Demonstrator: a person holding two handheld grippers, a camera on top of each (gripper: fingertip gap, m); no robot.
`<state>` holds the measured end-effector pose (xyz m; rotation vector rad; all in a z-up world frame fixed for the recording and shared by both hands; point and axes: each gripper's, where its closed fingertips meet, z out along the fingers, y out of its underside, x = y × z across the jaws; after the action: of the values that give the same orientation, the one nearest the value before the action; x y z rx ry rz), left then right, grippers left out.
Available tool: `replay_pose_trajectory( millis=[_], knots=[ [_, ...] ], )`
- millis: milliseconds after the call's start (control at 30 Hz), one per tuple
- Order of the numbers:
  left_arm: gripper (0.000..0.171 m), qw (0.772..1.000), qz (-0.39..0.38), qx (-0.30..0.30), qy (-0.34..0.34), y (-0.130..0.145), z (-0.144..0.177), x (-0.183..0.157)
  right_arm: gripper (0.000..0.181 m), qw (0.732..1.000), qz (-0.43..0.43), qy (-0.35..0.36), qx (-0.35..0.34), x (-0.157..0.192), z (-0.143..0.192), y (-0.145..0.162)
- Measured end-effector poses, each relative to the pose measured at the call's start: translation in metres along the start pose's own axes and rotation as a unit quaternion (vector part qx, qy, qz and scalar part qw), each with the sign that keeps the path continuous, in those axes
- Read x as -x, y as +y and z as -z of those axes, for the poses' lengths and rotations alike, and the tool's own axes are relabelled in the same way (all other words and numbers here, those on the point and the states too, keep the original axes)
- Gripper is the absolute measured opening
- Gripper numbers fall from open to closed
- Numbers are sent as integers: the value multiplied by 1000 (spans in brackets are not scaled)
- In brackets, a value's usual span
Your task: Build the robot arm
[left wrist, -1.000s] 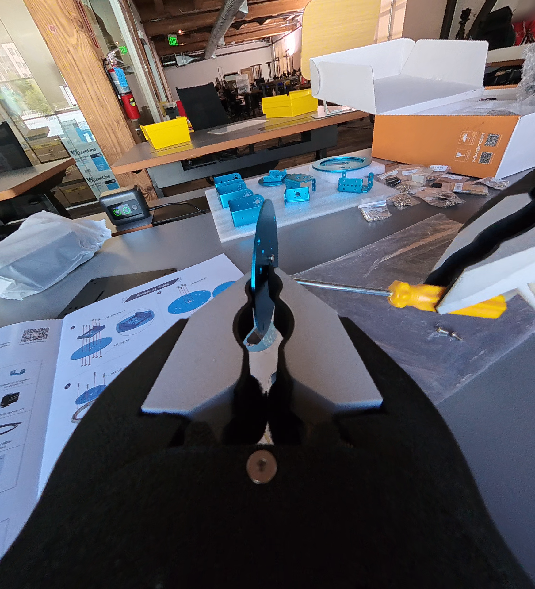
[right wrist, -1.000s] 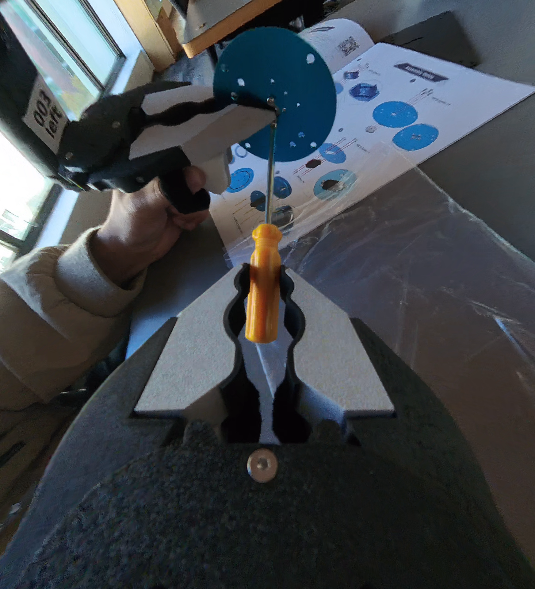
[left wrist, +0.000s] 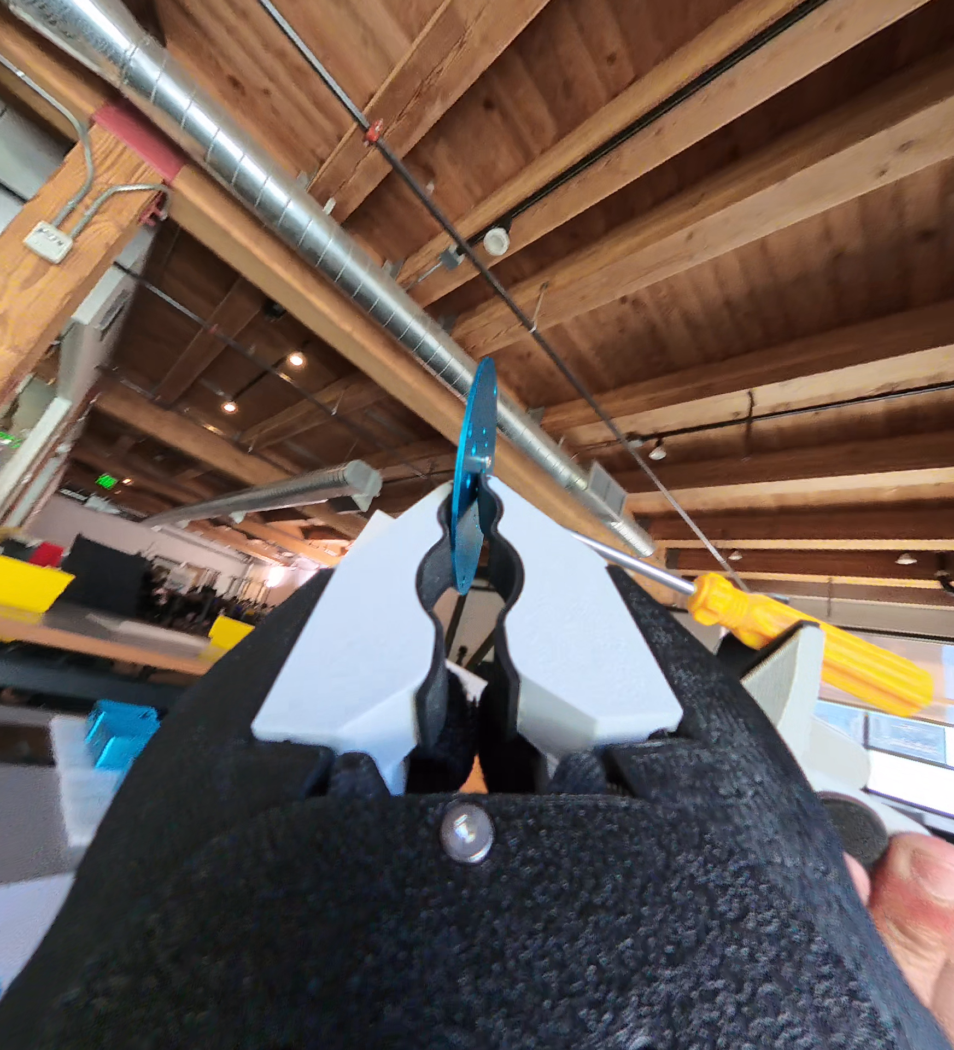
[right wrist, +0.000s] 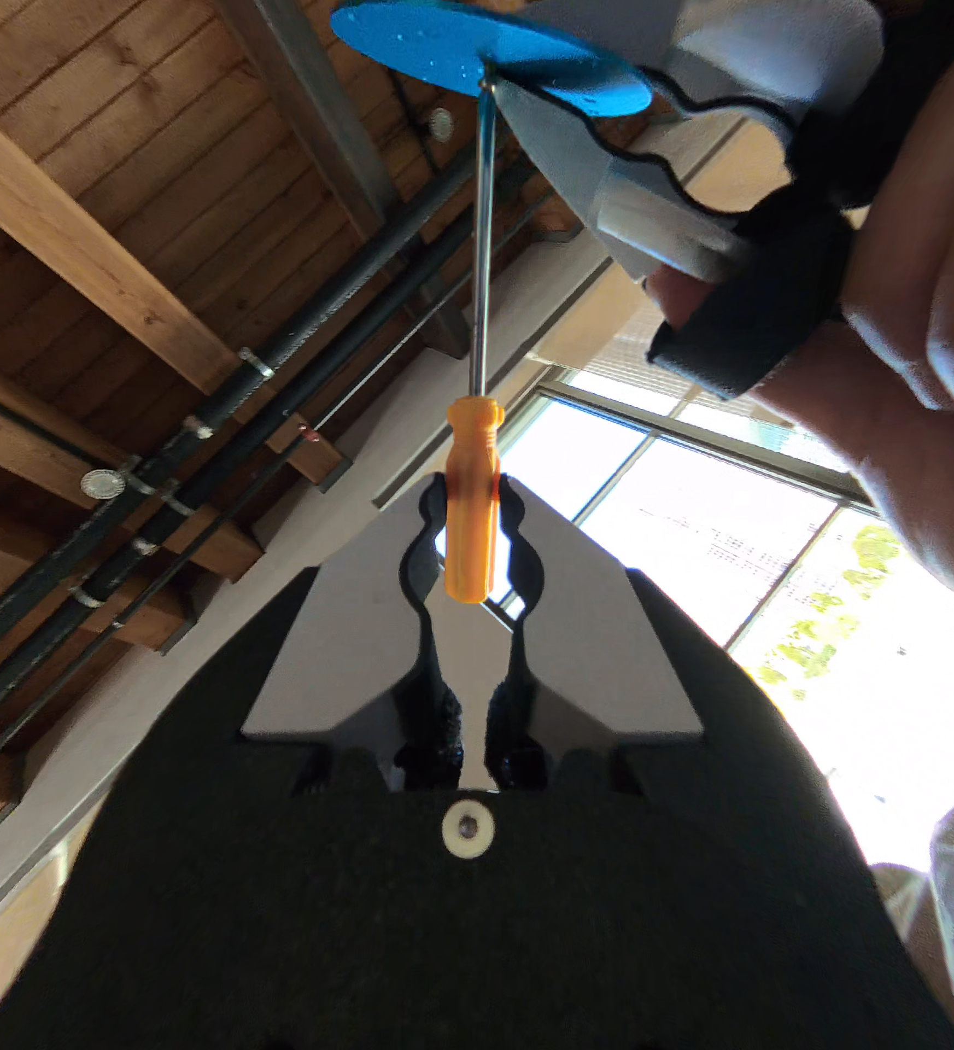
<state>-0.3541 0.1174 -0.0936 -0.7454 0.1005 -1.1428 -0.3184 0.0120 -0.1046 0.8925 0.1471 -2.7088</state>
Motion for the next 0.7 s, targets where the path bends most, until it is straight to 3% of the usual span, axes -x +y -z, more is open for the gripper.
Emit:
replay_pose_trajectory(
  millis=[200, 700],
  knots=[
    [5, 997, 30, -51, 50, -21, -6, -1, 16, 997, -25, -66, 1, -4, -21, -1],
    [5, 998, -23, -22, 46, -36, -2, 11, 16, 998, -37, -57, -3, -16, -23, -11]
  ],
)
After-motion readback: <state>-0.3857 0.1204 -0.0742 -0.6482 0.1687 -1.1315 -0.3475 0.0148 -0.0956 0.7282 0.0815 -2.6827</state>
